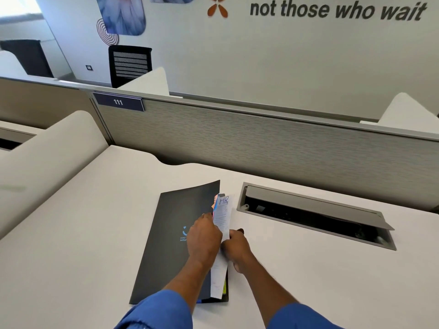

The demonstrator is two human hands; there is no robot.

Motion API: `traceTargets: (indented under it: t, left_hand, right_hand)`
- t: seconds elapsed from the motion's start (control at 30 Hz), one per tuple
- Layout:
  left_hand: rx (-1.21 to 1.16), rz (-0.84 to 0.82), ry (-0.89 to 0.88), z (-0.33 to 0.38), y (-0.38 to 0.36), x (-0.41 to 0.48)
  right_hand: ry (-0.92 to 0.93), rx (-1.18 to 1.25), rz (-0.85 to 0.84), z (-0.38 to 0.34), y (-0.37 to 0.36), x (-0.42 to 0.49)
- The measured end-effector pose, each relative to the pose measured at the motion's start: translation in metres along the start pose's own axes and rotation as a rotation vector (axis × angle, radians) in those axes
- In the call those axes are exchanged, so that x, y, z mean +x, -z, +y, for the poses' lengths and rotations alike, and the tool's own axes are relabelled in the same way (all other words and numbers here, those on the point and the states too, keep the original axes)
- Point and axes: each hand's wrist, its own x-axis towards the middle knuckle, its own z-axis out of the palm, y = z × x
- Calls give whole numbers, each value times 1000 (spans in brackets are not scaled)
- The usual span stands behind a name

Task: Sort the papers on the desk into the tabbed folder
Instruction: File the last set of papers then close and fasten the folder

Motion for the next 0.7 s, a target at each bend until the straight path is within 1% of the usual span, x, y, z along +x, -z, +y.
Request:
traceTargets:
  t: [0.2, 0.33, 0.53, 0.6, 0.7]
  left_hand:
    - [-6, 10, 3, 2, -2, 0]
    - [3, 11, 8, 5, 0, 0]
    - [-1, 57, -8, 2, 3, 0]
    - [4, 64, -6, 2, 4, -1]
    - [12, 59, 14, 3, 3, -2]
  right_hand:
    - [29, -114, -1, 4, 8, 1]
    - [45, -80, -19, 4, 3, 6]
    - [103, -79, 85, -4, 16, 11]
    - [124, -126, 74, -6, 25, 12]
    - [160, -168, 2, -12, 28, 5]
